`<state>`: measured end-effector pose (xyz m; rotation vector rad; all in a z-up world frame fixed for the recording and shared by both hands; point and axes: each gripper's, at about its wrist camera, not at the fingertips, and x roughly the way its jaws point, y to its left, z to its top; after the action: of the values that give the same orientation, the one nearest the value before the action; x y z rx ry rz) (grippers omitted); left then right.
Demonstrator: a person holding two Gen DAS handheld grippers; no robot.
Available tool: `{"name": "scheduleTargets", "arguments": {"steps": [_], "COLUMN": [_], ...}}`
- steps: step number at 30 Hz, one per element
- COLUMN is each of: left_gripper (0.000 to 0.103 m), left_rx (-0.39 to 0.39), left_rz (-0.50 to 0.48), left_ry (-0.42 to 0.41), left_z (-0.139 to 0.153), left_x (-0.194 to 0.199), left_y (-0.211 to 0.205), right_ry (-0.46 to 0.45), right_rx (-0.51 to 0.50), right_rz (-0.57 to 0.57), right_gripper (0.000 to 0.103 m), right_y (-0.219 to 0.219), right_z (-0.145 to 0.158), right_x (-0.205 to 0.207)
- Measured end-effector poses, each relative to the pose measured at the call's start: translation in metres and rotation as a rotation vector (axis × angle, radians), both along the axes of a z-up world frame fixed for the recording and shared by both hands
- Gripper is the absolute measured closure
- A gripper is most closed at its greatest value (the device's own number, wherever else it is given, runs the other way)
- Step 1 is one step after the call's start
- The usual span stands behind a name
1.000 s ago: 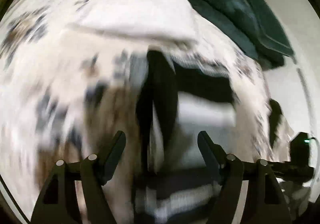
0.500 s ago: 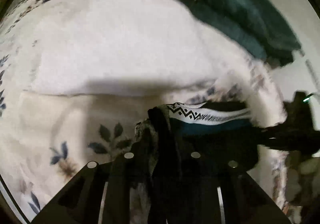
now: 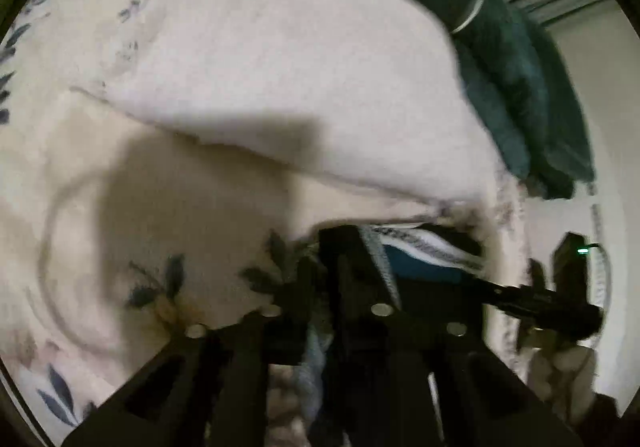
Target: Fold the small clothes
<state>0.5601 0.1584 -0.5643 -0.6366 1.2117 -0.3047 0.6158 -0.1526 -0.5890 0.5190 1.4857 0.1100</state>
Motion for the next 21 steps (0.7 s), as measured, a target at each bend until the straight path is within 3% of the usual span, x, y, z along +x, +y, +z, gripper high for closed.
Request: {"name": "scheduleTargets", "arguments": {"steps": [1, 2, 4, 7, 8, 10, 13, 16, 19, 21], "left_gripper": [0.064, 0.034, 0.031, 0.031, 0.034, 0.084, 0.088, 0.089, 0.089, 0.089], "left_rx": [-0.033, -0.035, -0.035, 0.014, 0.035, 0.115, 0.177, 0.133, 0.1, 0.092], "left_rz": [-0.003, 0.003, 0.021, -0.01, -0.03, -0.097, -0.135, -0.095, -0.064, -0.032], "left_ry": [-0.012, -0.016, -0.011, 0.07, 0.071, 0.011, -0.105, -0.18, -0.193, -0.152], "left_z": [0.005, 0.006, 0.001, -0.024, -0.027, -0.019, 0.008, 0.041, 0.049, 0.035], "left_x": [-0.002, -0.004, 0.004, 0.028, 0.03, 0.033, 0.024, 0.012, 0.008, 0.01], "left_y": [0.001, 0.002, 0.001, -0.015, -0.018, -0.036, -0.05, -0.044, -0.037, -0.025], "right_ry": [-0.01, -0.013, -0.001, 0.023, 0.03, 0.03, 0.016, 0.0, -0.004, 0.005], "right_rx": [0.045, 0.063, 0.065, 0.059, 0.054, 0.039, 0.008, 0.007, 0.009, 0.021], "right_rz": [-0.019, -0.042, -0.054, -0.055, -0.049, -0.026, -0.008, -0.008, -0.017, -0.018], "right_gripper": [0.053, 0.048, 0.048, 0.048, 0.048, 0.048, 0.048, 0.048, 0.048, 0.048], "right_y": [-0.006, -0.01, -0.015, -0.017, -0.016, -0.012, -0.006, -0.002, -0.003, -0.004], "right_z": [0.002, 0.002, -0.001, -0.008, -0.011, -0.013, -0.013, -0.012, -0.01, -0.011], "right_x": [-0.003, -0.005, -0.005, -0.005, -0.007, -0.007, -0.008, -0.009, -0.008, -0.005]}}
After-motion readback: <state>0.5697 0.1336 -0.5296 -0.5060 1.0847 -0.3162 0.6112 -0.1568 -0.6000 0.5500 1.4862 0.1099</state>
